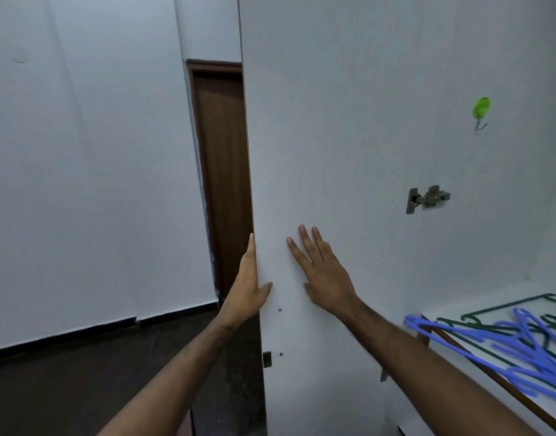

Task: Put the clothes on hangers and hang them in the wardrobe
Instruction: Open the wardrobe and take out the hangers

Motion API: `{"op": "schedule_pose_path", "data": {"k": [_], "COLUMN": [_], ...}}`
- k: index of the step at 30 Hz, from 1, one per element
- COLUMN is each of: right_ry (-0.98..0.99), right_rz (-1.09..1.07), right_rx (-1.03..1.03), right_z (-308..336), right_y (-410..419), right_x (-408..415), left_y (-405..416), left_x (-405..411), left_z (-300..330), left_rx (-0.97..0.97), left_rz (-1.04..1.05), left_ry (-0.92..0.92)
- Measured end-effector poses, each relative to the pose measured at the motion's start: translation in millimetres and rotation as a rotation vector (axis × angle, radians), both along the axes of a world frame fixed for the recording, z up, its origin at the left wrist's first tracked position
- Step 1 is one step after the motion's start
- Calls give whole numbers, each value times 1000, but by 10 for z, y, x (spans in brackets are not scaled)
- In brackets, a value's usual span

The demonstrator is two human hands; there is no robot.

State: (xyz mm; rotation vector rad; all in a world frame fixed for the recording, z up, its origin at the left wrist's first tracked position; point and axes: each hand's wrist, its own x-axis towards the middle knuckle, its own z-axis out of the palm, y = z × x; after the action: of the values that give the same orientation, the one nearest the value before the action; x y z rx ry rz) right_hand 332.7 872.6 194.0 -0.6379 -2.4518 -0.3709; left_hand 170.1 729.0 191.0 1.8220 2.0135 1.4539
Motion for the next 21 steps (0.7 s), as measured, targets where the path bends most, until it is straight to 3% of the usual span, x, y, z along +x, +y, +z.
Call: {"op": "schedule_pose_path", "data": {"k": [4, 8, 12, 21], "right_ry": [-20, -15, 41, 42], "right_rz": [130, 325, 286, -200], "right_rx": [-11, -101, -233, -543], "right_z": [-14, 20, -183, -1029], "right_y": [129, 213, 452, 965], "right_x": [111, 335, 905, 3172], "left_y": [65, 115, 389, 1456], "left_x": [125, 562, 1064, 2308], "left_z": [-6, 39, -18, -653], "left_rx": [33, 169, 145, -25], "left_rz": [77, 361, 100, -359], "left_ry": [25, 436, 795, 685]}}
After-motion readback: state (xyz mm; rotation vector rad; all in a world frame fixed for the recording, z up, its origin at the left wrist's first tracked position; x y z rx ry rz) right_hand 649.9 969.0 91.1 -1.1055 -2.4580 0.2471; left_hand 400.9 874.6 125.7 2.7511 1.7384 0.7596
